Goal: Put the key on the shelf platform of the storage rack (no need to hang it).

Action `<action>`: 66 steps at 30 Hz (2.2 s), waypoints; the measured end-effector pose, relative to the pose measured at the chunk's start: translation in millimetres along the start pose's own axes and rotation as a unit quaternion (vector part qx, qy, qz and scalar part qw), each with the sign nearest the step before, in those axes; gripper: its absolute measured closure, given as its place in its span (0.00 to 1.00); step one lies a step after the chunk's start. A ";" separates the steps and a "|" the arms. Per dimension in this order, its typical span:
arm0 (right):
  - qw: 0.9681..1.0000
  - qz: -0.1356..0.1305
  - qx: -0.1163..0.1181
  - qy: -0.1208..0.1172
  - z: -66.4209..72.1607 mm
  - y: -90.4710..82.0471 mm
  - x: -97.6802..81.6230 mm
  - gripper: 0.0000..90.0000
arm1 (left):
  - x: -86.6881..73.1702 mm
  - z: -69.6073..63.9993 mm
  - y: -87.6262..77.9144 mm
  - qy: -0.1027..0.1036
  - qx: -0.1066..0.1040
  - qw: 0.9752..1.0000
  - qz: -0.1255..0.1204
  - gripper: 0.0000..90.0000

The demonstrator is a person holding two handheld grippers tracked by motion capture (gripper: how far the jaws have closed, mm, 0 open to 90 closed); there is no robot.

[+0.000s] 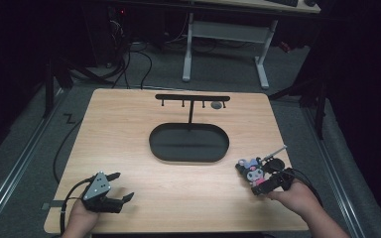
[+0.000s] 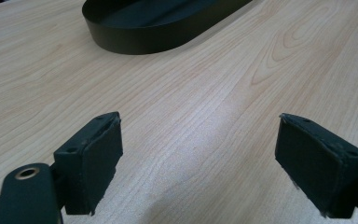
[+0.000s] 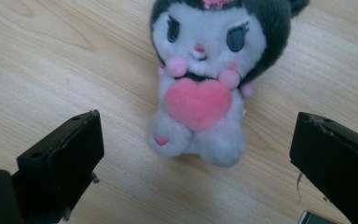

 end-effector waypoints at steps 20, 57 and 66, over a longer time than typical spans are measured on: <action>1.000 0.002 0.009 0.015 -3.5 25.9 2.4 0.34 | -0.3 0.5 -0.8 -0.001 0.001 1.000 -0.001 0.17; 0.999 -0.049 0.012 -0.005 19.4 -14.1 26.7 0.53 | 8.3 5.1 -1.8 -0.022 0.018 0.999 -0.018 0.17; 0.998 -0.063 0.017 -0.007 25.7 -20.2 43.9 0.53 | 10.9 5.7 -0.5 -0.009 0.018 1.000 -0.016 0.20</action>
Point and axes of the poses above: each handheld gripper's, and its own axes: y roughly forward along the jaws, x roughly out of its top, z roughly to its left, the point moved 8 cm from there along y, roughly forward along the jaws, and after that the axes turned 10 degrees about x, right-handed, at the moved point
